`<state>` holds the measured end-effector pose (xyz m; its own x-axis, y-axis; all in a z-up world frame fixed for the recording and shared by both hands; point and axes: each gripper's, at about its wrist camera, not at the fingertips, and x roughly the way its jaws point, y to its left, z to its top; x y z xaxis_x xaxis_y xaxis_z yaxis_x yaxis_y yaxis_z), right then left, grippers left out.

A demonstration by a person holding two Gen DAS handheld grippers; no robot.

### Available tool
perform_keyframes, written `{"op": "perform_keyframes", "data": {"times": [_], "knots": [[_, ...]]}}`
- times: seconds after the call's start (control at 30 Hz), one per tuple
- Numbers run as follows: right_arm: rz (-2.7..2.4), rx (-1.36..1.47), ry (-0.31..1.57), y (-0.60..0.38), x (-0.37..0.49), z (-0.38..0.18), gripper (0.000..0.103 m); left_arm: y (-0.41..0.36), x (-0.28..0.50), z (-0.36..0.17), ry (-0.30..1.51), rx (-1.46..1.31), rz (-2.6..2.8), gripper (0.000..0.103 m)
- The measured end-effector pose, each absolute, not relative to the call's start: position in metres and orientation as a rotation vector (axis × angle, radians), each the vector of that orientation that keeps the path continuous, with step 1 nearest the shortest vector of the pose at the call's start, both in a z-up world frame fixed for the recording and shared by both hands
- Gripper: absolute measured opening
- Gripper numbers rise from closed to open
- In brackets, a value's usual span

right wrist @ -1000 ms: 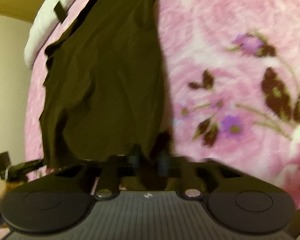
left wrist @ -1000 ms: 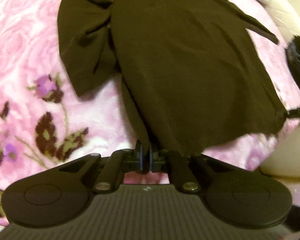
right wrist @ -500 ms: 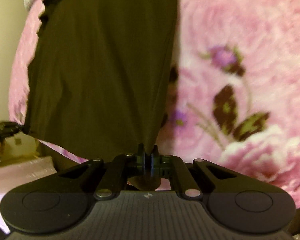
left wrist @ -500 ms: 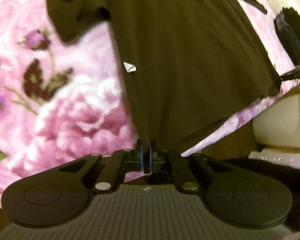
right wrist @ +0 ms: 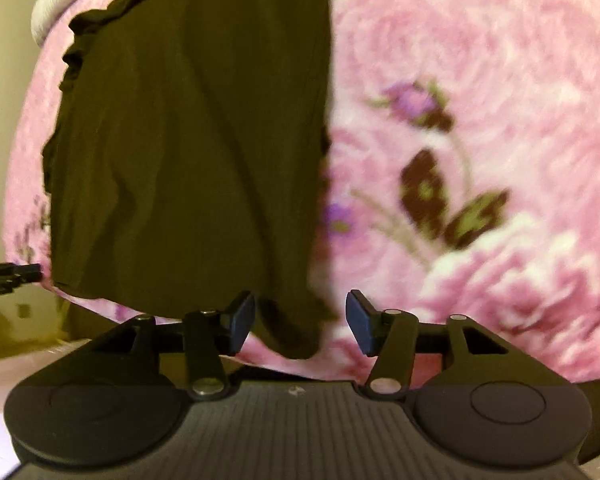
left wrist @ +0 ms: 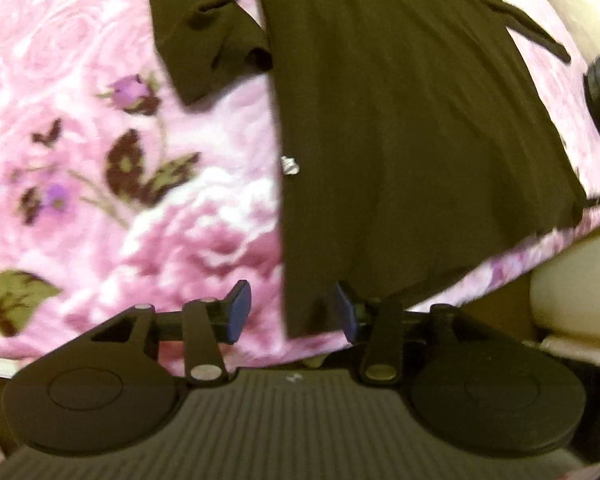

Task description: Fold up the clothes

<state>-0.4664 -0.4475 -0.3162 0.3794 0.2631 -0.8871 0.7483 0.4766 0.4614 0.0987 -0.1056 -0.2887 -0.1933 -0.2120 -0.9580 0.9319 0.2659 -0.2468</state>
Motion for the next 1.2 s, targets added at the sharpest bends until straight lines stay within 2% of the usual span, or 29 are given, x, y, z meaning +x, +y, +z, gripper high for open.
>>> {"op": "perform_keyframes", "data": {"times": [0.03,0.07,0.1,0.13,0.17,0.23,0.43,0.5,0.53,0.57,0.6,0.7,0.8,1.0,1.1,1.13,1.2], "knots": [[-0.401,1.093,1.176,-0.446,-0.467,-0.321,0.053,-0.108,0.094,-0.296,1.369,0.732,-1.223,0.038],[-0.399,1.107,1.169,-0.445,-0.469,-0.327,0.047,-0.109,0.087,-0.3,1.367,0.739,-1.237,0.035],[-0.392,1.118,1.172,-0.444,-0.47,-0.33,0.038,-0.111,0.081,-0.303,1.365,0.747,-1.252,0.018],[-0.385,1.128,1.176,-0.443,-0.47,-0.332,0.01,-0.113,0.075,-0.307,1.363,0.754,-1.267,0.004],[-0.376,1.124,1.183,-0.443,-0.471,-0.33,0.001,-0.115,0.071,-0.307,1.327,0.784,-1.281,0.004],[-0.357,1.109,1.198,-0.444,-0.473,-0.324,0.0,-0.113,0.069,-0.298,1.274,0.804,-1.289,0.003],[-0.396,1.062,1.273,-0.456,-0.483,-0.306,0.0,-0.102,0.072,-0.298,1.263,0.876,-1.28,0.004],[-0.41,0.979,1.33,-0.451,-0.474,-0.313,0.002,-0.104,0.067,-0.299,1.24,0.917,-1.285,0.004],[-0.418,0.934,1.359,-0.449,-0.47,-0.316,0.015,-0.103,0.067,-0.297,1.236,0.926,-1.278,0.005],[-0.444,0.896,1.378,-0.447,-0.468,-0.316,0.033,-0.103,0.067,-0.295,1.232,0.935,-1.271,0.008],[-0.474,0.858,1.396,-0.445,-0.466,-0.316,0.039,-0.102,0.068,-0.293,1.228,0.944,-1.264,0.011],[-0.53,0.863,1.349,-0.445,-0.473,-0.303,0.04,-0.095,0.075,-0.282,1.208,0.936,-1.23,0.023],[-0.581,0.829,1.294,-0.444,-0.475,-0.284,0.041,-0.088,0.089,-0.267,1.185,0.885,-1.177,0.024],[-0.616,0.777,1.134,-0.453,-0.432,-0.243,0.045,-0.113,0.136,-0.242,1.101,0.78,-1.138,0.035],[-0.572,0.778,1.051,-0.443,-0.386,-0.229,0.061,-0.148,0.17,-0.25,1.094,0.727,-1.155,0.041],[-0.551,0.777,1.035,-0.438,-0.371,-0.227,0.064,-0.16,0.183,-0.256,1.104,0.704,-1.172,0.044],[-0.527,0.771,1.018,-0.429,-0.331,-0.228,0.064,-0.187,0.208,-0.269,1.13,0.664,-1.205,0.047]]}}
